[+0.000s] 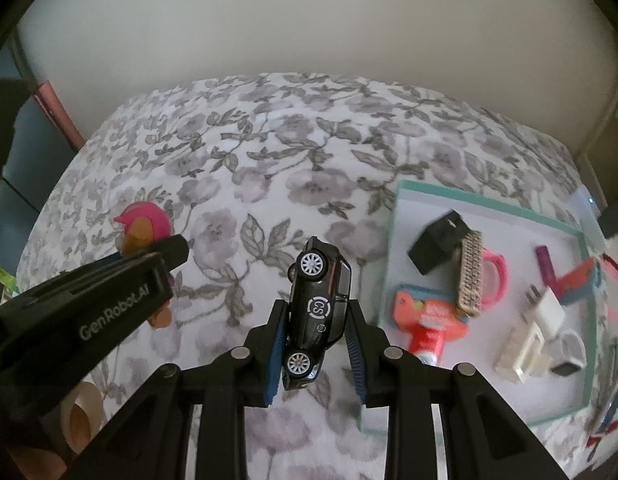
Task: Organize rigid objects
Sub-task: 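Lift the toy dog and toy car and carry them over the tray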
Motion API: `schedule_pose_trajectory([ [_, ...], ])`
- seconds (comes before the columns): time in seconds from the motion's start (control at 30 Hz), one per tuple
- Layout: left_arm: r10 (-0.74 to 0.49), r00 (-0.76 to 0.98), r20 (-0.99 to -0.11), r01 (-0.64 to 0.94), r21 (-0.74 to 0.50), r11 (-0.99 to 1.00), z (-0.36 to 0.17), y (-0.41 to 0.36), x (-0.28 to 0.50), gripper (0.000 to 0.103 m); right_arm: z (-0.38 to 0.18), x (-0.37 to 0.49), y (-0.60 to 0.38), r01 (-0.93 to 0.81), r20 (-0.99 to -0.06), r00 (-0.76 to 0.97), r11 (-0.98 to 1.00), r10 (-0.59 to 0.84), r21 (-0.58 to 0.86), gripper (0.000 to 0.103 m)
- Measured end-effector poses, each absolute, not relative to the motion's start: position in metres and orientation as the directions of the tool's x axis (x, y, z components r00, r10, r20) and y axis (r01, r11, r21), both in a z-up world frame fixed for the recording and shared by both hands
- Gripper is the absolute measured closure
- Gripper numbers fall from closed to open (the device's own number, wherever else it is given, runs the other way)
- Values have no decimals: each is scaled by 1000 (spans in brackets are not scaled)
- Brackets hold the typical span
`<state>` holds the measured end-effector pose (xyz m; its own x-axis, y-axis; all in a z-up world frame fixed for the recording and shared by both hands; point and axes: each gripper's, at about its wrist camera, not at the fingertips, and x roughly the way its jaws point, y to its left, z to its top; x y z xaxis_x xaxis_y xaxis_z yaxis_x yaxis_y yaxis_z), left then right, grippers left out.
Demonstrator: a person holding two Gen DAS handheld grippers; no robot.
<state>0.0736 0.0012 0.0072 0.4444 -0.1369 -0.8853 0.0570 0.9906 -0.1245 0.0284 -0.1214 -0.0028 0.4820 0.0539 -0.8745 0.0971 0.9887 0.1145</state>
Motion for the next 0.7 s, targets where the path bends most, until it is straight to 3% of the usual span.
schedule_pose_trajectory([
  [0.2,-169,440,-882,157,-110,981,18,-38,55,67,6,2,-159,176,-866,491,963,93,202,73],
  [0.7,-222,421,-880,379,-52,924,20,-142,25,67,-16,-29,-257,431,-910,414,886,-26,171,72],
])
